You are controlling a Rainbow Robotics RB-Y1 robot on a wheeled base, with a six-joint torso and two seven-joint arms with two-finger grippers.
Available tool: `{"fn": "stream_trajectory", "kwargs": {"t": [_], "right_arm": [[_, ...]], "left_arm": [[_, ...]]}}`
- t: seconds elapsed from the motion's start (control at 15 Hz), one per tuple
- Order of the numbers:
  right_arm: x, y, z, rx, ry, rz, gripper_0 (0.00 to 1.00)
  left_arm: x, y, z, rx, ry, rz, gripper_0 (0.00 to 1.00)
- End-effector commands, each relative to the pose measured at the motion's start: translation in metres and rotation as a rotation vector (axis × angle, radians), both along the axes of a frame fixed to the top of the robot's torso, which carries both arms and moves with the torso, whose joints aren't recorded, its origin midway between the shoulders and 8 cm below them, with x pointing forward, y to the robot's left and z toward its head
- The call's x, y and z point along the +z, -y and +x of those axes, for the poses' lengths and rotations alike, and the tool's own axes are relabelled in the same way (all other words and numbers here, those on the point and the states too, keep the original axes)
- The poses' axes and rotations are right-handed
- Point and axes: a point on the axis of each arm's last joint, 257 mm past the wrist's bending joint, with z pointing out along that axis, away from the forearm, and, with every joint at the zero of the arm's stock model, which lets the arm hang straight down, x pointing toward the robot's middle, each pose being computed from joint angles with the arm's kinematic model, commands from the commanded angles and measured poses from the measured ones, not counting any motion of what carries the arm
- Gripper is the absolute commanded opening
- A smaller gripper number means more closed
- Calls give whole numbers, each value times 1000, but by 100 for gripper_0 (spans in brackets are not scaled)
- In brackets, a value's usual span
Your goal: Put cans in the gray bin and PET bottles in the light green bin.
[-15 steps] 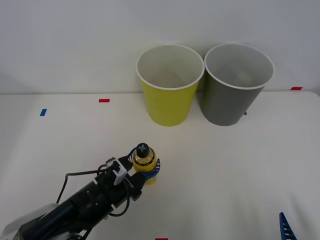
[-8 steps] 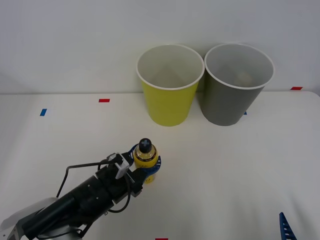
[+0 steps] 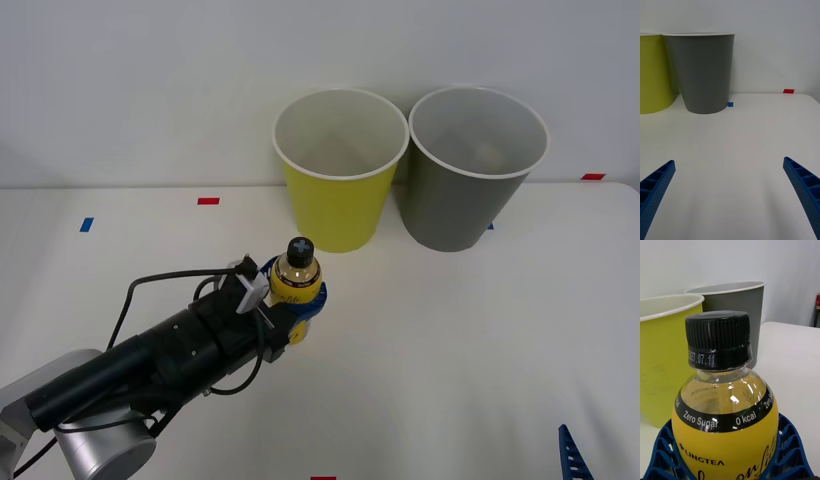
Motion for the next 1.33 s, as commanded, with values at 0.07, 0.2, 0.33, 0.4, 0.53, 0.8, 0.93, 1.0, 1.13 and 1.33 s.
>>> {"fn": "stream_trajectory", "kwargs": {"t": [0.07,0.2,0.33,0.4,0.53,0.8,0.93,1.0,1.13,1.33], "right_arm": [[0,0,0,0,0,0,100],[0,0,0,0,0,0,100],[0,0,0,0,0,0,100],[0,0,0,0,0,0,100],[0,0,0,0,0,0,100],[0,0,0,0,0,0,100],[0,0,0,0,0,0,100],[0,0,0,0,0,0,100],[0,0,0,0,0,0,100],[0,0,0,0,0,0,100]], "left_arm": [[23,0,1,6,-2,45,0],[35,0,0,8,-6,80,0],[48,-3,0,19,-24,120,0],[51,-4,-1,22,-32,130,0],[68,-9,-1,44,-46,162,0],[99,-28,-6,54,-75,217,0],[118,-45,-6,56,-53,250,0],[127,-52,-6,60,-33,264,0],[148,-68,-6,78,36,296,0],[182,-85,-2,121,112,261,0]]}}
